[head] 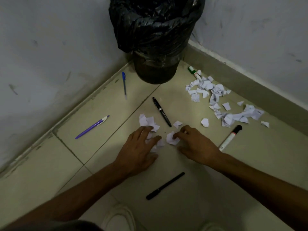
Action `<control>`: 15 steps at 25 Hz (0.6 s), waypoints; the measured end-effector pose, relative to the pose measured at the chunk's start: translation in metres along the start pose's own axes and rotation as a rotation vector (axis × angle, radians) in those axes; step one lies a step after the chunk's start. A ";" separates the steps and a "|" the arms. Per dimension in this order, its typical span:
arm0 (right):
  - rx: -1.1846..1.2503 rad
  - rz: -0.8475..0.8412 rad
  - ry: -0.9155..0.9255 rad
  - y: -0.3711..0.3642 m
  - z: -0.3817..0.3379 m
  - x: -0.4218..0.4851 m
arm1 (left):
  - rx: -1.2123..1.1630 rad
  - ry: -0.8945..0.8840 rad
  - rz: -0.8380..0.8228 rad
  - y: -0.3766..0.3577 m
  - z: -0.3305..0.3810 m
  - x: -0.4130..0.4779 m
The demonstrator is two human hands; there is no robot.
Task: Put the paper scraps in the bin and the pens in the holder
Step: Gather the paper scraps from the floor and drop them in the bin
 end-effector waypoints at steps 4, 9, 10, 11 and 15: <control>-0.071 0.145 -0.102 0.027 0.009 -0.016 | -0.065 -0.094 -0.099 0.005 0.043 -0.027; -0.149 0.407 -0.379 0.085 0.094 -0.026 | -0.116 -0.100 -0.097 0.001 0.057 -0.041; -0.155 0.381 -0.457 0.091 0.120 -0.026 | -0.128 -0.064 -0.024 0.009 0.047 -0.034; -0.136 0.317 -0.528 0.092 0.144 -0.026 | -0.147 -0.018 0.049 0.017 0.034 -0.025; -0.099 0.225 -0.484 0.073 0.144 -0.014 | -0.174 0.125 0.136 0.038 -0.011 -0.003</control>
Point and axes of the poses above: each hand's wrist, its own x-axis towards the middle knuckle, its own y-axis out of the back of the hand, z = x × y, the point moved 7 cm from there along x, towards the middle knuckle, and after that the axes turned 6 degrees about y, right-handed, at the moved point
